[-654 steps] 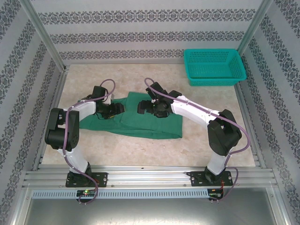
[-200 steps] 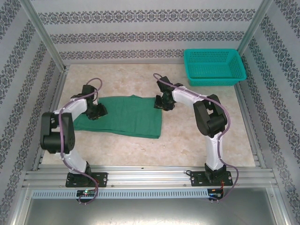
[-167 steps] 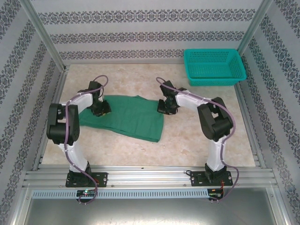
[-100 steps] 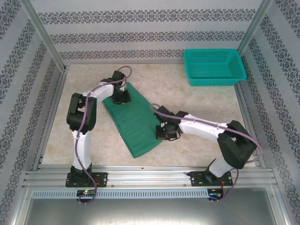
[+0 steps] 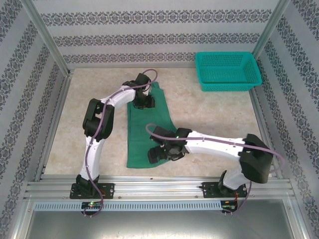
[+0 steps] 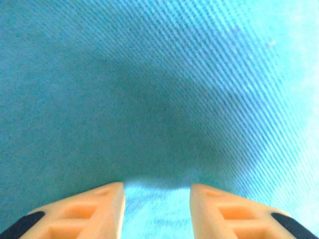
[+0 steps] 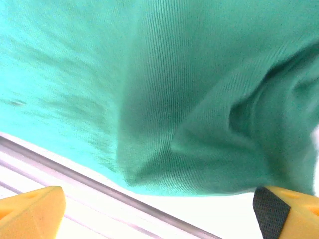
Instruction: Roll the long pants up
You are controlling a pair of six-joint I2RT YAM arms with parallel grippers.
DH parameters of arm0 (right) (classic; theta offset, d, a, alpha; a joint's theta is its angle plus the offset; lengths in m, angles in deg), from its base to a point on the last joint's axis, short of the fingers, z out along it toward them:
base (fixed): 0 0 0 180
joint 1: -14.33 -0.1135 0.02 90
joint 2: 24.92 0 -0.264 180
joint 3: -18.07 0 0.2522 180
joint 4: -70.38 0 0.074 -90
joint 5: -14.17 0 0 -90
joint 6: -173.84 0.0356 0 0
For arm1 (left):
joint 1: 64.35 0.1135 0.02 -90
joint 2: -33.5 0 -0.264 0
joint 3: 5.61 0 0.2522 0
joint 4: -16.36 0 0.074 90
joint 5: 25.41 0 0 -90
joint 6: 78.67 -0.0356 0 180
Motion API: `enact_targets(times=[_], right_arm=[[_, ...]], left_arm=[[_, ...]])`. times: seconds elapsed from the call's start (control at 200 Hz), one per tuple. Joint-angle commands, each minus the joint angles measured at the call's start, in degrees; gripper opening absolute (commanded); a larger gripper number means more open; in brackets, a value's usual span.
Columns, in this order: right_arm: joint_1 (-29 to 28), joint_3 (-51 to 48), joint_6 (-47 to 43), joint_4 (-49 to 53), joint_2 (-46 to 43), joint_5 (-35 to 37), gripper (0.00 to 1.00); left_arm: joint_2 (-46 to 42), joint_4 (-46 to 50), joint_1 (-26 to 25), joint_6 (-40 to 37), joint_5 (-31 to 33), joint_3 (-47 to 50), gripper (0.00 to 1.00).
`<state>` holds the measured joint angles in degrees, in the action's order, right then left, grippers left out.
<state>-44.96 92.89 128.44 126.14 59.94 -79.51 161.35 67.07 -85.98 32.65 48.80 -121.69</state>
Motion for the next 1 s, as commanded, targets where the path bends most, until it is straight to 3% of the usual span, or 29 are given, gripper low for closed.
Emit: enact_targets(times=[0.0, 0.11, 0.225, 0.305, 0.365, 0.714, 0.874, 0.994], right_arm=[[7.5, 5.5, -4.14, 5.01, -5.6, 7.23, 0.98], [19.96, 6.39, -6.06, -0.21, -6.73, 2.59, 0.98], [30.64, 10.82, -7.19, -4.11, -1.98, 0.24, 0.97], [36.01, 16.51, -7.8, -6.05, 4.21, -2.82, 0.9], [38.81, 23.05, -8.65, -5.54, 10.88, -6.75, 0.77], [41.67, 67.28, -11.71, 8.59, 48.08, -15.86, 0.71], [39.71, 73.12, -11.54, 8.84, 55.23, -17.05, 0.71], [38.49, 73.4, -11.53, 7.89, 57.64, -18.76, 0.7]], left_arm=[[-9.23, 2.84, 0.26, -2.69, 0.76, 3.47, 0.4], [-15.94, 1.01, -2.54, -2.31, 1.15, 12.78, 0.4], [-20.82, -1.64, -7.56, -0.64, 2.41, 22.29, 0.39], [-23.14, -4.28, -10.39, 2.19, 3.07, 28.79, 0.39], [-24.29, -6.57, -11.01, 4.97, 1.65, 33.17, 0.38], [-30.72, -6.95, -11.43, 12.4, 3.23, 48.03, 0.36], [-36.71, -3.96, -11.51, 13.46, 4.44, 53.95, 0.36], [-40.44, -1.7, -11.51, 13.28, 6.23, 55.27, 0.43]])
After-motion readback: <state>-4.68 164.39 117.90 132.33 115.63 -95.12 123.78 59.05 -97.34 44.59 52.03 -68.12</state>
